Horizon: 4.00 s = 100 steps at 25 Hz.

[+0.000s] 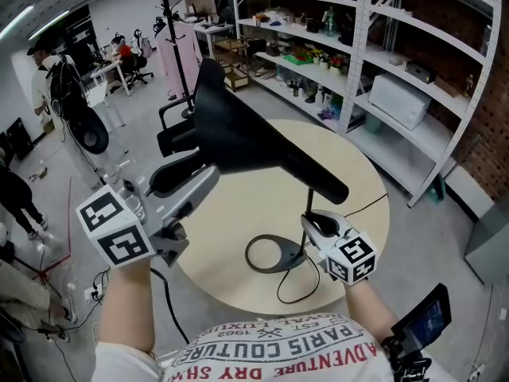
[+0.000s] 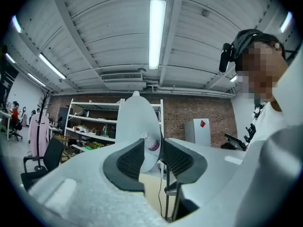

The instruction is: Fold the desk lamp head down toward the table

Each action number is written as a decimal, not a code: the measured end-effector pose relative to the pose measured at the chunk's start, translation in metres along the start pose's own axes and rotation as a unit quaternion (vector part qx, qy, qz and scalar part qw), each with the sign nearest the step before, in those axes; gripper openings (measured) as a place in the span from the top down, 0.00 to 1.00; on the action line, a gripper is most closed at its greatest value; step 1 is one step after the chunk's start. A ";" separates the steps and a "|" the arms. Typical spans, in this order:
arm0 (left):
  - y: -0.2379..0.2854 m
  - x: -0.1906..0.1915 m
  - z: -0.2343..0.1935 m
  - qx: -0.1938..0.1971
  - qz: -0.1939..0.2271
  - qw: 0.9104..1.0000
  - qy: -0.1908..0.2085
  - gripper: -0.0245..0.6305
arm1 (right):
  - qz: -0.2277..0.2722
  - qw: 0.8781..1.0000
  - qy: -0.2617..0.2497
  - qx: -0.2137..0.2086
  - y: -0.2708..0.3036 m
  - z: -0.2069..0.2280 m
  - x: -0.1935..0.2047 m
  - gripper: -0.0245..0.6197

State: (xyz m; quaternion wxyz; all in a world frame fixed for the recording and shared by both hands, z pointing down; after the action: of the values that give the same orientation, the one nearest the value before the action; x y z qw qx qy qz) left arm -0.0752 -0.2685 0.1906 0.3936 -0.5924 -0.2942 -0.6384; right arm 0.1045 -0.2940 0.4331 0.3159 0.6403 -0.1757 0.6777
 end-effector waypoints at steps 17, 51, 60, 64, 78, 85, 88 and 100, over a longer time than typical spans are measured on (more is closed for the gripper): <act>0.006 -0.017 0.010 0.030 0.000 1.000 -0.002 0.92 | 0.003 1.000 0.003 -0.013 0.000 -0.004 -0.002 0.90; -0.015 0.048 0.006 0.032 0.034 0.993 -0.113 0.93 | 0.012 1.000 0.005 -0.007 -0.003 0.000 0.005 0.90; -0.019 0.065 0.007 0.031 0.035 0.988 -0.145 0.93 | 0.016 1.000 0.008 -0.006 -0.004 0.000 0.000 0.90; -0.021 0.072 0.008 0.032 0.037 0.987 -0.153 0.93 | 0.016 1.000 0.004 -0.006 -0.004 0.000 0.002 0.90; -0.023 0.092 0.013 0.027 0.050 0.981 -0.184 0.92 | 0.014 1.000 0.002 -0.008 -0.006 0.001 0.007 0.90; -0.026 0.103 0.015 0.026 0.056 0.977 -0.206 0.92 | 0.016 1.000 0.003 -0.011 -0.006 -0.001 0.009 0.90; -0.026 0.107 0.016 0.025 0.060 0.975 -0.213 0.92 | 0.016 1.000 0.003 -0.011 -0.006 -0.002 0.008 0.90; -0.025 0.128 0.023 0.028 0.075 0.962 -0.261 0.92 | 0.018 1.000 0.008 -0.010 -0.008 -0.002 0.007 0.90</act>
State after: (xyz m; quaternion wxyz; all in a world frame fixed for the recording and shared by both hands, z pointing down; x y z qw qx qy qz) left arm -0.0825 -0.2559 0.3219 0.3663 -0.7476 -0.3594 -0.4216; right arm 0.1082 -0.2854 0.4389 0.3112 0.6286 -0.1918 0.6865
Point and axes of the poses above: the fingertips, and each gripper's own axes: y forward along the fingers, z to its right, x out of its underside, the point moved 1 cm from there along -y, backward along the fingers, and after that the axes turned 9 degrees about y, right-handed, at the moved point
